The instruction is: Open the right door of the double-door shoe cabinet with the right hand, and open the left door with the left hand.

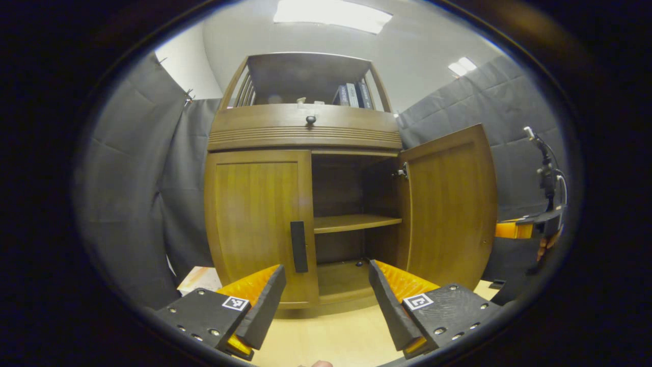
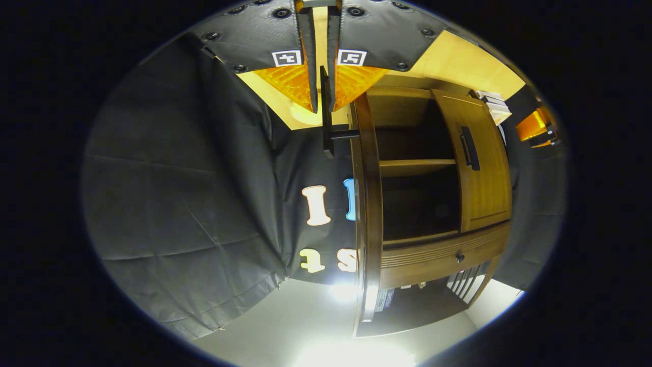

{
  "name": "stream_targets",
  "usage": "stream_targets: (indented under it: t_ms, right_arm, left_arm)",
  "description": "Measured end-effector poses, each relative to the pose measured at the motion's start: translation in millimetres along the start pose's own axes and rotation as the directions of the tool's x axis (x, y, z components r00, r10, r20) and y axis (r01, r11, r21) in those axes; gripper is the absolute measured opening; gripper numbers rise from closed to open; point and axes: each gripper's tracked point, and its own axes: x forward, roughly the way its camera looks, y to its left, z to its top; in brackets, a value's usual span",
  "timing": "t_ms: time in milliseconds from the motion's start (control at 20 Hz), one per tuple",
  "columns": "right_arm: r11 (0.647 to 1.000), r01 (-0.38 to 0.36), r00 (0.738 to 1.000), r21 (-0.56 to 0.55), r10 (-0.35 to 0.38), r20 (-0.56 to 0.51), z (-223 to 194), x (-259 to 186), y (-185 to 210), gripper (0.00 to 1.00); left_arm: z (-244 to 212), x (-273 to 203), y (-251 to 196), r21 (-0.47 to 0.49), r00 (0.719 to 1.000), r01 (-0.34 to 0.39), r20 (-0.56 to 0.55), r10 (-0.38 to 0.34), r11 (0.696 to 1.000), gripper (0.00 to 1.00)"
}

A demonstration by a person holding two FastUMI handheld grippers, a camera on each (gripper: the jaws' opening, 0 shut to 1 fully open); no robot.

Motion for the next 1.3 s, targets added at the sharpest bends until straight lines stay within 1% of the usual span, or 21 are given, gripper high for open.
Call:
stream_targets:
  t_ms: [50, 100, 250, 350, 500, 550, 600, 650, 700, 750, 1050, 1150, 1300]
  right_arm:
    - [1.000, -0.004, 1.000, -0.005, 0.004, 0.010, 0.6, -4.6, 0.7, 0.12]
    - [1.000, -0.007, 1.000, -0.011, 0.007, 0.020, 0.4, -10.1, 3.2, 0.02]
    - [0.999, -0.020, 0.999, -0.035, 0.021, 0.048, 6.5, -25.9, 9.8, 0.02]
    - [0.997, -0.063, 0.996, -0.042, 0.065, 0.062, 11.0, -34.7, 22.9, 0.40]
    - [0.994, -0.072, 0.992, -0.080, 0.080, 0.099, 17.9, -43.7, 32.1, 0.96]
    - [0.993, -0.074, 0.991, -0.093, 0.084, 0.104, 17.7, -45.4, 34.5, 0.92]
    - [0.992, -0.075, 0.991, -0.101, 0.086, 0.105, 16.9, -46.3, 36.9, 0.92]
    - [0.991, -0.079, 0.991, -0.105, 0.090, 0.104, 15.2, -47.2, 39.2, 0.96]
    - [0.991, -0.081, 0.991, -0.107, 0.092, 0.099, 13.0, -46.9, 41.1, 0.94]
    - [0.991, -0.081, 0.992, -0.105, 0.091, 0.090, 10.8, -45.6, 42.7, 0.97]
    - [0.993, -0.061, 0.994, -0.098, 0.069, 0.080, 4.7, -43.1, 41.9, 0.97]
    - [0.994, -0.055, 0.995, -0.095, 0.062, 0.072, 2.2, -39.6, 41.4, 0.97]
    - [0.994, -0.054, 0.996, -0.093, 0.060, 0.063, -2.0, -38.6, 40.4, 0.97]
  left_arm:
    - [0.0, 4.2, 1.4, 0.001, 1.000, -0.003, 0.001, 0.003, 1.000, 0.94]
    - [-1.8, 6.5, 3.7, 0.000, 1.000, -0.006, 0.000, 0.006, 1.000, 0.94]
    - [-5.4, 17.4, 11.0, 0.001, 1.000, -0.017, -0.009, 0.017, 1.000, 0.94]
    - [-5.9, 27.4, 19.4, 0.013, 1.000, -0.027, -0.007, 0.027, 1.000, 0.94]
    - [-7.8, 44.2, 30.6, 0.020, 0.999, -0.046, 0.001, 0.046, 0.999, 0.94]
    - [-8.6, 52.0, 33.7, 0.011, 0.999, -0.050, 0.001, 0.050, 0.999, 0.94]
    - [-9.6, 59.5, 36.4, 0.003, 0.999, -0.053, 0.004, 0.053, 0.999, 0.94]
    - [-10.1, 67.5, 40.0, 0.000, 0.998, -0.060, 0.005, 0.060, 0.998, 0.94]
    - [-11.2, 73.8, 44.2, -0.003, 0.997, -0.073, 0.004, 0.073, 0.997, 0.94]
    - [-12.1, 80.9, 47.5, -0.009, 0.997, -0.081, 0.004, 0.081, 0.997, 0.94]
    - [-14.0, 119.2, 59.1, -0.024, 0.993, -0.119, 0.017, 0.119, 0.993, 0.94]
    - [-23.4, 130.5, 62.0, -0.035, 0.991, -0.133, 0.001, 0.133, 0.990, 0.94]
    - [-39.7, 151.1, 62.6, -0.047, 0.991, -0.132, -0.036, 0.131, 0.990, 0.94]
